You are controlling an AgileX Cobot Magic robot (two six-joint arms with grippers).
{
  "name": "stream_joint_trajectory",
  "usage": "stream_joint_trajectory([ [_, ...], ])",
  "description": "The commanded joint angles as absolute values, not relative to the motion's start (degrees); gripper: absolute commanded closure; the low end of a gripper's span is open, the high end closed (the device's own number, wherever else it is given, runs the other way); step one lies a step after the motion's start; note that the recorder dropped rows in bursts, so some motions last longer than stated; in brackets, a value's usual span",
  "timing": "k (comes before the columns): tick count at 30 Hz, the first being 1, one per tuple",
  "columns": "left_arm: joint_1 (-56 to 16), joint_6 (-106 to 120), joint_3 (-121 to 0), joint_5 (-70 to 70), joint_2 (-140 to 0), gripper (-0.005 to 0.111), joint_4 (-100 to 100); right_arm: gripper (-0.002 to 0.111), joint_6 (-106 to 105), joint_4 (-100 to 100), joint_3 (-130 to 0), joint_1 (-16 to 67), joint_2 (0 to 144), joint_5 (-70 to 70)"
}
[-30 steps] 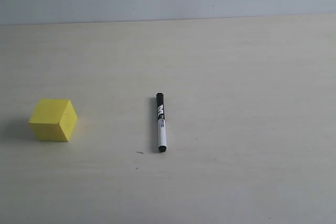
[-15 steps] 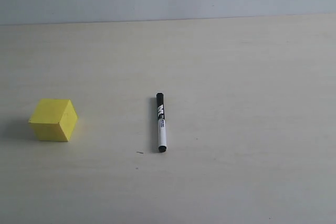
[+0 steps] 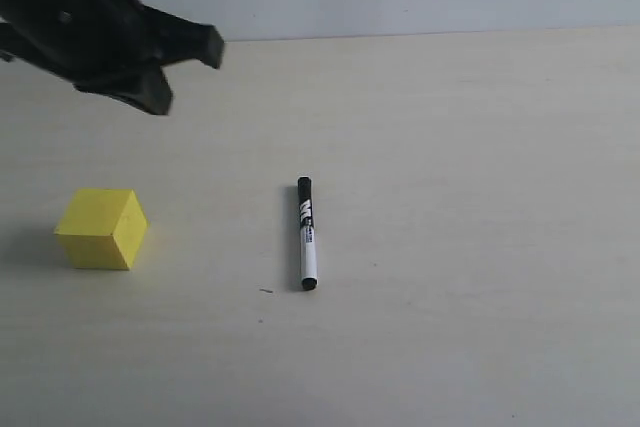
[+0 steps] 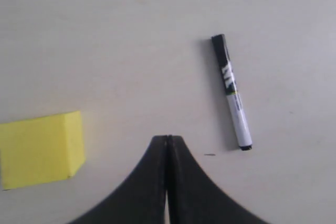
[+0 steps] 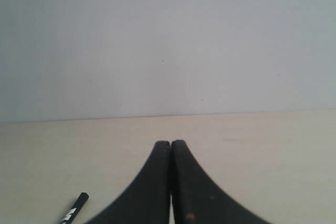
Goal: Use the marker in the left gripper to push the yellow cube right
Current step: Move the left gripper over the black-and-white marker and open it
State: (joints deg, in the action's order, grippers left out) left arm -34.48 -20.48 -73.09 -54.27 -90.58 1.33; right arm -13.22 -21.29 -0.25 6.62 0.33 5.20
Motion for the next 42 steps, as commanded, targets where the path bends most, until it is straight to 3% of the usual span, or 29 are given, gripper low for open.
stream_joint_trajectory([
  [1,-39.3,-21.9,-76.4,-55.2,-96.8,0.107,0.7,0.108,-13.4,-21.0,0.0,6.7,0.0,5.0],
  [8,-42.2,-21.9,-80.2,-55.3,-104.6,0.102,-2.1,0.108,-13.4,-21.0,0.0,6.7,0.0,5.0],
  [10,-42.3,-21.9,-81.1,-55.5,-106.2,0.094,-4.2,0.108,-13.4,-21.0,0.0,6.7,0.0,5.0],
  [15,-42.3,-21.3,-83.6,-56.1,-110.4,0.053,-12.6,0.108,-13.4,-21.0,0.0,6.7,0.0,5.0],
  [16,-42.3,-21.6,-84.0,-56.3,-111.2,0.050,-13.6,0.108,-13.4,-21.0,0.0,6.7,0.0,5.0],
  [30,-42.3,-28.3,-86.7,-57.5,-122.5,0.053,-15.5,0.108,-13.4,-21.0,0.0,6.7,0.0,5.0],
  [42,-42.3,-30.2,-88.8,-58.2,-123.7,0.053,-13.5,0.108,-13.4,-21.0,0.0,6.7,0.0,5.0],
])
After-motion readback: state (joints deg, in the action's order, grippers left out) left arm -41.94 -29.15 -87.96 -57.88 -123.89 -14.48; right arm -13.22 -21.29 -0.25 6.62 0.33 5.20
